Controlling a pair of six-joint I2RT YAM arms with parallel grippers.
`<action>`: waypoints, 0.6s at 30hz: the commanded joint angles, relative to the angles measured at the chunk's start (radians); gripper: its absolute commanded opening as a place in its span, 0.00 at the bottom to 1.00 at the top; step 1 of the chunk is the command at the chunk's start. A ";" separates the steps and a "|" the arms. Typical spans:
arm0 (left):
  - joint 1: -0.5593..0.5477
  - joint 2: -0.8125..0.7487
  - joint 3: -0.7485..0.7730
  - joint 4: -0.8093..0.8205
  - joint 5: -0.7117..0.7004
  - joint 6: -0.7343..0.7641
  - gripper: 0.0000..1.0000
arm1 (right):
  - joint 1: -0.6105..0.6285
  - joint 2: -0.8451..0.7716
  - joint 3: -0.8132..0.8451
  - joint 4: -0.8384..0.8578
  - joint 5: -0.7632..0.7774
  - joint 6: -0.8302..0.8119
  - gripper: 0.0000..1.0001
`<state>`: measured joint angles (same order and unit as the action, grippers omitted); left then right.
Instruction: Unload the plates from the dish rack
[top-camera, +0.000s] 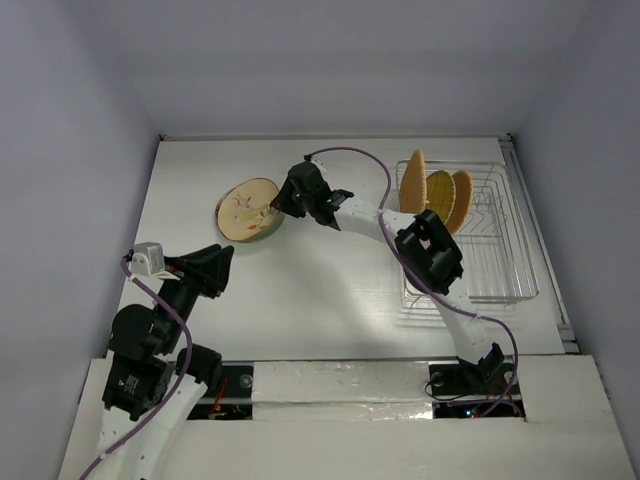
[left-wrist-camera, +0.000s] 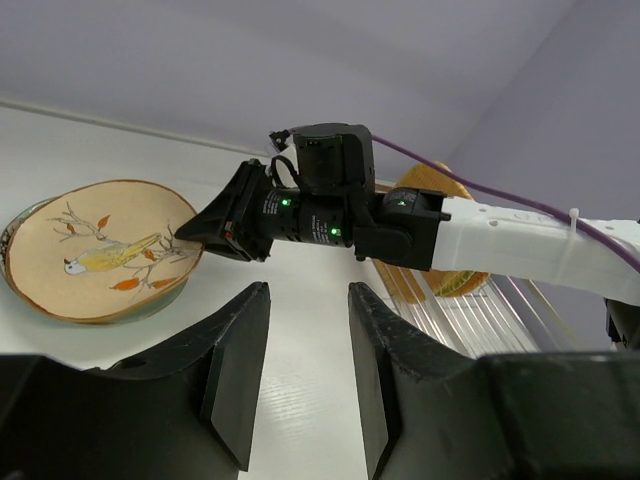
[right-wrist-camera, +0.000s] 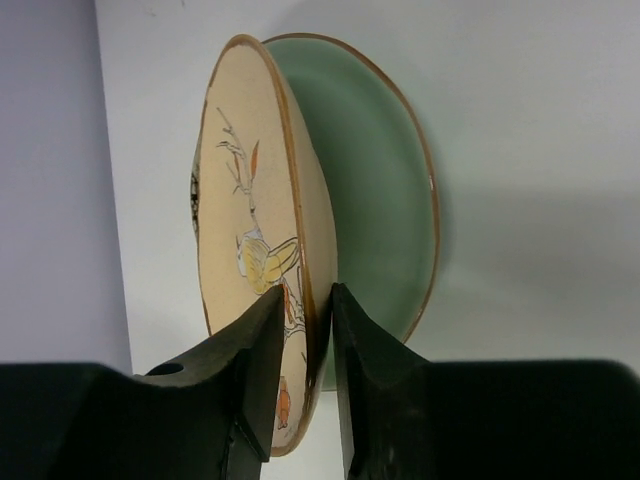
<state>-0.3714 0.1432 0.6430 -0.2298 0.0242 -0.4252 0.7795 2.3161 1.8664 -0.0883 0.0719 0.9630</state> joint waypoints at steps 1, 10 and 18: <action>-0.004 0.022 0.010 0.032 -0.003 -0.004 0.35 | 0.012 -0.029 0.007 0.160 -0.003 0.045 0.32; -0.004 0.021 0.010 0.033 -0.001 -0.004 0.35 | 0.021 -0.041 -0.006 -0.025 0.029 -0.073 0.74; -0.004 0.016 0.009 0.033 0.002 -0.003 0.35 | 0.021 -0.032 0.100 -0.244 0.081 -0.213 0.95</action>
<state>-0.3714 0.1497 0.6430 -0.2298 0.0242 -0.4259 0.7898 2.3157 1.9015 -0.2520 0.1143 0.8310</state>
